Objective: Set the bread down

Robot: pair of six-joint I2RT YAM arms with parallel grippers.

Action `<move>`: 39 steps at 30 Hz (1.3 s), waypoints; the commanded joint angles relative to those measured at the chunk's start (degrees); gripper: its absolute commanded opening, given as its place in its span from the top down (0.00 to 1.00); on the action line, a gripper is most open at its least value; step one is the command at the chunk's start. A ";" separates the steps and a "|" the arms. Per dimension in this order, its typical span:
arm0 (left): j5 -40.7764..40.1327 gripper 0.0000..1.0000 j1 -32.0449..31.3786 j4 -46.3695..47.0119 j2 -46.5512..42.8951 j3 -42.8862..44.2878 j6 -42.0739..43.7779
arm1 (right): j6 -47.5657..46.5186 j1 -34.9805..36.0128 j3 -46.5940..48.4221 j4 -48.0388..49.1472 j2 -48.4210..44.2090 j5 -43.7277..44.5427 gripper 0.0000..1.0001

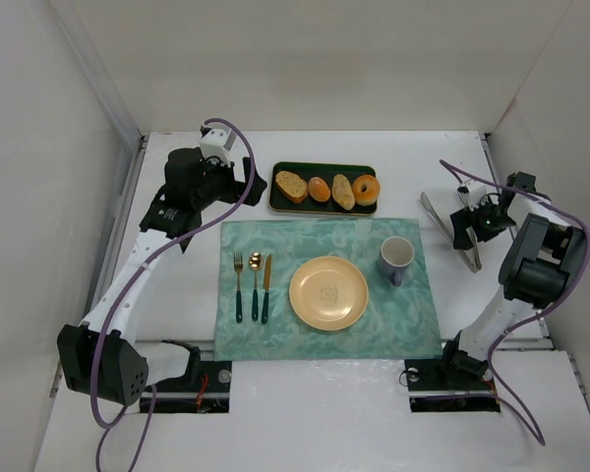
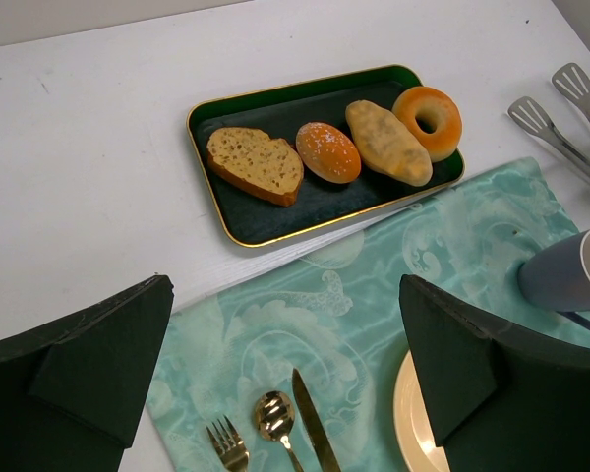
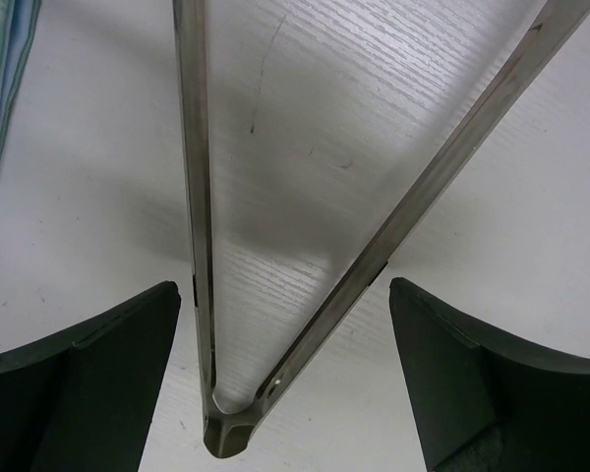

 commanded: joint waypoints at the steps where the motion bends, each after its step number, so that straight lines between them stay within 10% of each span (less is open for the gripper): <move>1: 0.72 0.00 -0.16 2.00 -1.51 2.24 -0.40 | -0.98 -0.21 0.52 1.18 0.11 0.46 0.08; 25: 0.72 0.00 -0.16 2.00 -1.51 2.24 -0.40 | -0.46 -0.21 2.37 -0.22 4.58 2.13 0.16; 39: 0.72 0.00 -0.16 2.00 -2.04 2.24 -0.40 | -0.46 -0.21 3.42 -1.37 5.20 -0.24 0.37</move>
